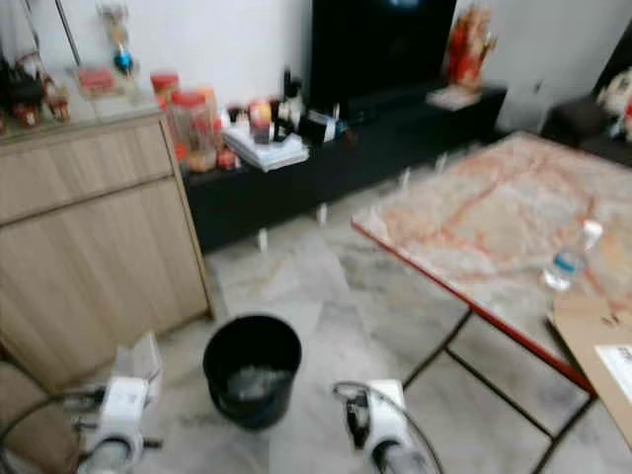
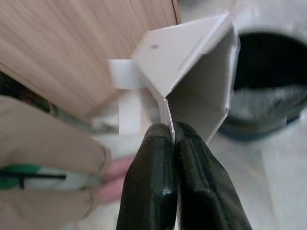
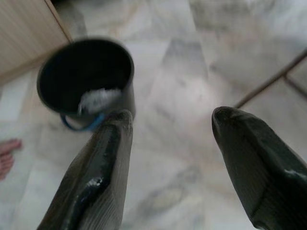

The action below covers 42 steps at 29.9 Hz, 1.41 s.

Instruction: Picking trash to rubbish bin

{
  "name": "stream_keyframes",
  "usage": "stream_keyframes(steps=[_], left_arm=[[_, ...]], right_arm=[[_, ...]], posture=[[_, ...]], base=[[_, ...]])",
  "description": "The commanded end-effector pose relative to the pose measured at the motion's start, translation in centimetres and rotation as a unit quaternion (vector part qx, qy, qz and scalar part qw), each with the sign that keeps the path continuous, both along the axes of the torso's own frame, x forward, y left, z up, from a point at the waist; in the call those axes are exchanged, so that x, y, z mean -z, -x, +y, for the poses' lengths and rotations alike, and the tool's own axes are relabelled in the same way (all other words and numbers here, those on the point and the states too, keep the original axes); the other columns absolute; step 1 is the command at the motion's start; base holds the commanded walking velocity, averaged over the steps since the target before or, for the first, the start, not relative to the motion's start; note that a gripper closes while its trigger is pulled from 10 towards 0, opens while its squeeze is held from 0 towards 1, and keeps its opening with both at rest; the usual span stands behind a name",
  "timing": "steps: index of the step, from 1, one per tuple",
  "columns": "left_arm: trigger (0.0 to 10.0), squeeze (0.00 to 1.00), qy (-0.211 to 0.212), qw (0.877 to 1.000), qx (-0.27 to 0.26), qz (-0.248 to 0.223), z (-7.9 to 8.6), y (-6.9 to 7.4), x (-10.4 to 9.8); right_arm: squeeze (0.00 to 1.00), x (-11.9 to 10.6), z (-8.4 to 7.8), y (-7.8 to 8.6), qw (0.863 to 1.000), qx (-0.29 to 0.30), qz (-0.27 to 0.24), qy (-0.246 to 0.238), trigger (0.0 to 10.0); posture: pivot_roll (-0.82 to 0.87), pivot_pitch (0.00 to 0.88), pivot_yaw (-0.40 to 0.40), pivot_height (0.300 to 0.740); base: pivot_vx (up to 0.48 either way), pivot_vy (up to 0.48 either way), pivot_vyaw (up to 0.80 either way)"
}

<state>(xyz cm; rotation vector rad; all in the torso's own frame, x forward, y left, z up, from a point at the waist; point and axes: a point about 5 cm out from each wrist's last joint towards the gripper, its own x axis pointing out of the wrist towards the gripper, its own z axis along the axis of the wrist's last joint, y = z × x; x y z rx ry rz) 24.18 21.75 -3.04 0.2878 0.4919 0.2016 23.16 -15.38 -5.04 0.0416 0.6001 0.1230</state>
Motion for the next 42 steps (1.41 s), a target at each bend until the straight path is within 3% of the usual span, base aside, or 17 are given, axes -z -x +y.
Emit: stream_keyframes(steps=[1,18,36,42], left_arm=[[10.0,0.0,-0.015,0.999,-0.004,-0.032,1.0,-1.0,-1.2],[10.0,0.0,-0.013,0.999,0.013,-0.042,0.4,-1.7,-1.7],[10.0,0.0,-0.009,0.999,0.014,-0.041,0.3,-1.9,-1.7],[10.0,0.0,-0.008,0.999,0.012,-0.04,0.3,-1.9,-1.7]], right_arm=[[0.0,-1.5,1.6,-1.9,0.999,-0.022,-0.046,-0.016,10.0],[0.0,-1.8,2.7,-2.4,0.997,-0.052,-0.047,-0.014,10.0],[0.0,-1.6,2.4,-2.2,0.998,-0.052,-0.04,-0.004,10.0],[0.0,-1.6,2.4,-2.2,0.998,-0.055,-0.036,0.003,10.0]], posture=[[0.16,0.0,-0.051,0.74],[0.15,0.0,-0.051,0.74],[0.16,0.0,-0.058,0.74],[0.16,0.0,-0.059,0.74]], base=[[0.315,0.0,0.0],[0.315,0.0,0.0],[0.319,0.0,0.0],[0.321,0.0,0.69]])
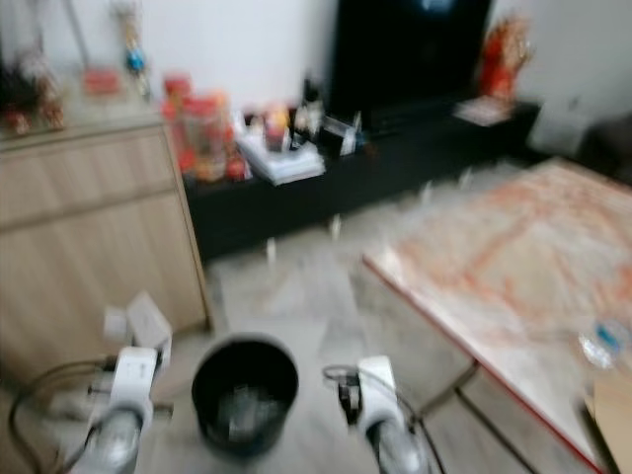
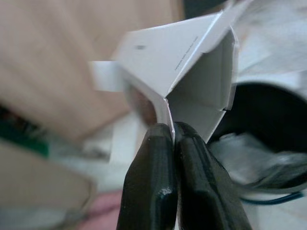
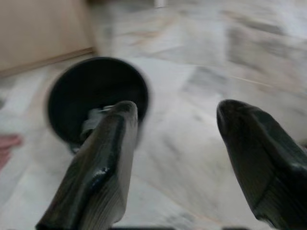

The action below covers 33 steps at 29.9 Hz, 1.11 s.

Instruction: Picking trash to rubbish bin

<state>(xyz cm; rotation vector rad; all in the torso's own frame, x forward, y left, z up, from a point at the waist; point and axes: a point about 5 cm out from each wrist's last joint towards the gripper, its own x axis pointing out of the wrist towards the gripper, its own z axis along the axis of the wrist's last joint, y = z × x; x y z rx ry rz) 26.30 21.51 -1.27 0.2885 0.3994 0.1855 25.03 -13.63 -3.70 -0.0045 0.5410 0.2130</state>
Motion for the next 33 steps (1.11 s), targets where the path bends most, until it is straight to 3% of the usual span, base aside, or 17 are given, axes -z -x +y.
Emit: stream_keyframes(steps=[1,26,33], left_arm=[[10.0,0.0,-0.006,1.0,-0.003,0.004,0.5,0.2,0.1],[10.0,0.0,-0.001,1.0,-0.002,0.008,0.4,0.3,0.2],[10.0,0.0,0.019,0.998,0.047,0.023,-1.0,0.3,0.6]], right_arm=[[0.0,-0.2,0.6,-0.3,1.0,-0.006,-0.005,-0.005,10.0],[0.0,-0.1,0.2,-0.2,1.0,0.006,0.002,-0.004,10.0],[0.0,0.2,0.5,0.1,1.0,-0.002,0.014,-0.006,10.0]], posture=[[0.16,0.0,-0.061,0.74],[0.16,0.0,-0.065,0.74],[0.16,0.0,-0.065,0.74]], base=[[0.319,0.0,0.77],[0.32,0.0,0.06],[0.318,0.0,0.0]])
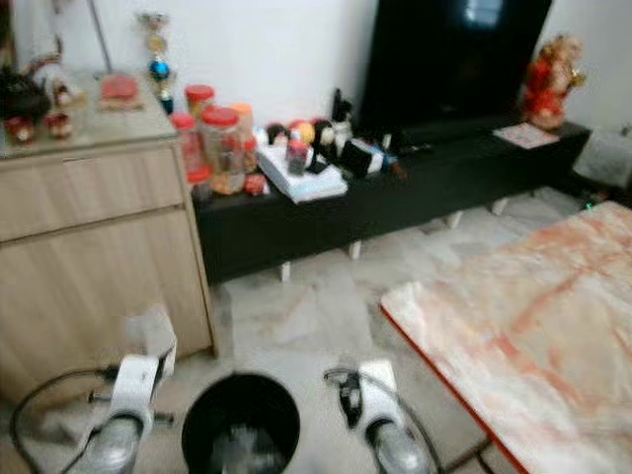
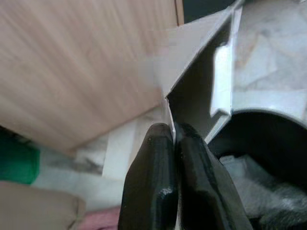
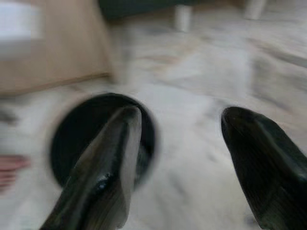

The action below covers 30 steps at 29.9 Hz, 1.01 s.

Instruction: Picking trash to rubbish bin

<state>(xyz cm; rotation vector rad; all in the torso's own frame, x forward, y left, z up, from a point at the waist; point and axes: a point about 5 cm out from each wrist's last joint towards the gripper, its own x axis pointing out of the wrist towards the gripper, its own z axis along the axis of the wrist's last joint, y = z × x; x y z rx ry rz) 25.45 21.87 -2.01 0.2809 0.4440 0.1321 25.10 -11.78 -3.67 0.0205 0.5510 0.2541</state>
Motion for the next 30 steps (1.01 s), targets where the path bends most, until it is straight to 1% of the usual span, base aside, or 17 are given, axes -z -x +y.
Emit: stream_keyframes(steps=[1,9,13,14,17,18,19,30], left_arm=[[10.0,0.0,0.007,1.0,0.028,-0.003,-1.4,-0.6,-0.1],[10.0,0.0,0.016,0.999,0.033,-0.001,-1.6,-0.8,-0.2],[10.0,0.0,0.052,0.996,0.072,0.018,-2.7,-1.1,-0.1],[10.0,0.0,0.074,0.992,0.097,0.036,-3.5,-1.2,0.1],[10.0,0.0,0.091,0.988,0.114,0.045,-4.0,-1.3,0.2],[10.0,0.0,0.099,0.985,0.133,0.057,-4.6,-1.3,0.3],[10.0,0.0,0.1,0.984,0.138,0.06,-4.7,-1.3,0.3],[10.0,0.0,0.109,0.981,0.145,0.066,-4.7,-1.4,0.3]], right_arm=[[0.0,0.2,-1.3,0.2,1.0,0.013,0.008,0.011,10.0],[0.0,0.7,-1.0,0.6,0.999,-0.007,0.031,0.008,10.0],[0.0,0.8,-0.7,0.7,0.999,-0.023,0.04,0.005,10.0],[0.0,0.8,-0.6,0.7,0.999,-0.027,0.04,0.005,10.0],[0.0,0.7,-0.6,0.6,0.999,-0.03,0.041,0.005,10.0],[0.0,0.7,-0.4,0.6,0.998,-0.04,0.048,0.002,10.0],[0.0,0.7,-0.4,0.6,0.998,-0.043,0.05,0.001,10.0],[0.0,0.7,-0.4,0.6,0.998,-0.046,0.052,-0.001,10.0]], posture=[[0.16,0.0,-0.065,0.74],[0.16,0.0,-0.065,0.74],[0.16,0.0,-0.065,0.74],[0.16,0.0,-0.067,0.74],[0.16,0.0,-0.067,0.74],[0.16,0.0,-0.067,0.74],[0.16,0.0,-0.067,0.74],[0.16,0.0,-0.067,0.74]], base=[[0.322,0.0,0.0],[0.321,0.0,0.0],[0.279,0.0,0.0],[0.0,0.0,0.0],[0.0,0.0,0.0],[0.0,0.0,0.0],[0.0,0.0,0.0],[0.0,0.0,0.0]])
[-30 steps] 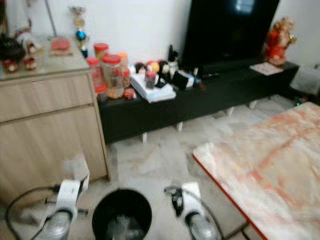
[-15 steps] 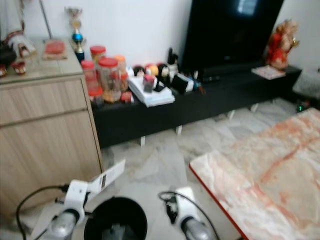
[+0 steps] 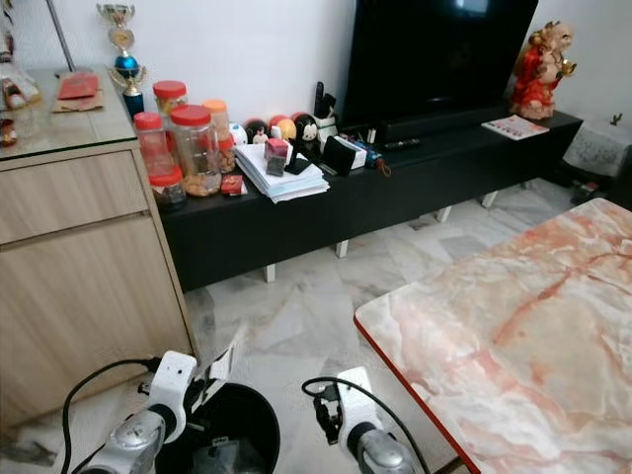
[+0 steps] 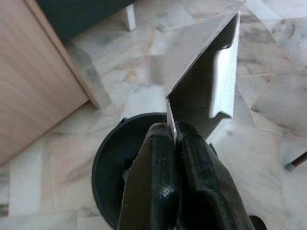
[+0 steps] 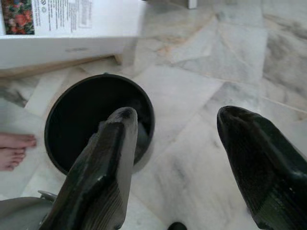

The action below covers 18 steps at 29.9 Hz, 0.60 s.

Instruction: Picking trash to rubbish bin

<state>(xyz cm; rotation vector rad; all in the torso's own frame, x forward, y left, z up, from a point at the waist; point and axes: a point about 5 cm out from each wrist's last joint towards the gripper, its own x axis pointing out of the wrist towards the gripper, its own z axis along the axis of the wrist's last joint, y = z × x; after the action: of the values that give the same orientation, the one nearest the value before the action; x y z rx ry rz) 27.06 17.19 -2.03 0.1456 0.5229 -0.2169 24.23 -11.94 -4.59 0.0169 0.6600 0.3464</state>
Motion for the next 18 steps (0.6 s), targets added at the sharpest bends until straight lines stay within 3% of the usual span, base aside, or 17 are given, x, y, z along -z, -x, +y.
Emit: stream_keyframes(steps=[1,18], left_arm=[[10.0,0.0,0.004,1.0,0.0,0.009,-0.02,0.22,0.23],[10.0,0.0,0.006,1.0,0.002,0.011,0.0,0.21,0.22]], right_arm=[[0.0,-0.2,-0.2,-0.31,1.0,0.0,-0.002,0.003,10.0],[0.0,-0.2,-0.2,-0.31,1.0,-0.001,-0.002,0.002,10.0]], posture=[[0.16,0.0,-0.067,0.74],[0.16,0.0,-0.067,0.74]], base=[[0.0,0.0,0.0],[0.0,0.0,0.0]])
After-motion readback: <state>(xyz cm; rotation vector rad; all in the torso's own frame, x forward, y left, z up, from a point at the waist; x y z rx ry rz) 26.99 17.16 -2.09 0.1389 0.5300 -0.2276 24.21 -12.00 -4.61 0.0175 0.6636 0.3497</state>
